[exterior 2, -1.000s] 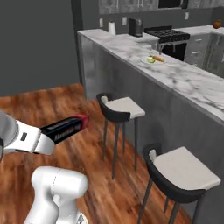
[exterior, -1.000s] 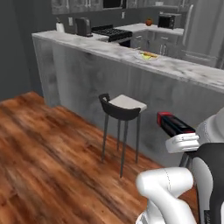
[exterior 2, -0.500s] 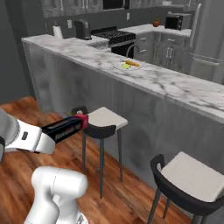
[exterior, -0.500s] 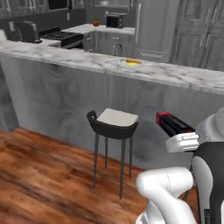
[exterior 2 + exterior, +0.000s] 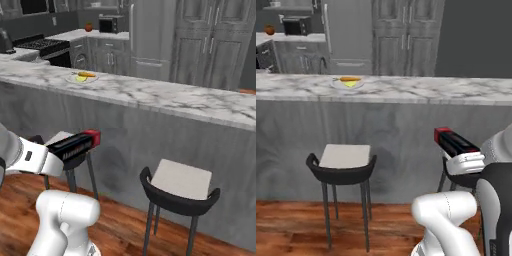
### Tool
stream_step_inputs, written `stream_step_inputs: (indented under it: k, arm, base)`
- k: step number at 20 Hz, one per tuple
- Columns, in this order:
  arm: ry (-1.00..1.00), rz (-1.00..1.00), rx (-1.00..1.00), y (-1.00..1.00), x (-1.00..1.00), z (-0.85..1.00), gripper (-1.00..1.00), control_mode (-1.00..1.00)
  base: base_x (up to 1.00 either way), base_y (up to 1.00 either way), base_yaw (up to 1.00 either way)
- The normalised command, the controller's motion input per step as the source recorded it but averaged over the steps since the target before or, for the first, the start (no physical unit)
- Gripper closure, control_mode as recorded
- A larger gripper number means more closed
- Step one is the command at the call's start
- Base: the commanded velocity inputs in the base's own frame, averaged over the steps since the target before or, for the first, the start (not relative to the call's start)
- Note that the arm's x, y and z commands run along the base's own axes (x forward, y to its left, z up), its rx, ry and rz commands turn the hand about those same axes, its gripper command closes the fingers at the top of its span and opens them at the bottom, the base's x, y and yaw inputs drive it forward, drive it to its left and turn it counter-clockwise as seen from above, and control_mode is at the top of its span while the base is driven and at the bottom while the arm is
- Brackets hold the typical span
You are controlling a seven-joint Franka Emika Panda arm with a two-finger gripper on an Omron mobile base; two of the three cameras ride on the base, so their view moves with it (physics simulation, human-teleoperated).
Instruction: Retrieve the tupperware and aluminum foil from the cabinet and place them on the dining counter near the plate with lemon wedge and carrot to prepare for storing leftovers.
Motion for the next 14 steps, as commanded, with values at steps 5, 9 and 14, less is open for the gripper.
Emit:
stream_step_inputs:
  k: [5, 9, 14]
  arm:
    - [0.00, 0.00, 0.00, 0.00, 0.00, 0.00, 1.00, 1.00]
    - [0.00, 0.00, 0.00, 0.00, 0.00, 0.00, 1.00, 1.00]
    - [0.00, 0.00, 0.00, 0.00, 0.00, 0.00, 1.00, 1.00]
  base:
    - [0.76, 0.29, -0.58]
    - [0.73, 0.55, -0.46]
    - [0.19, 0.71, -0.33]
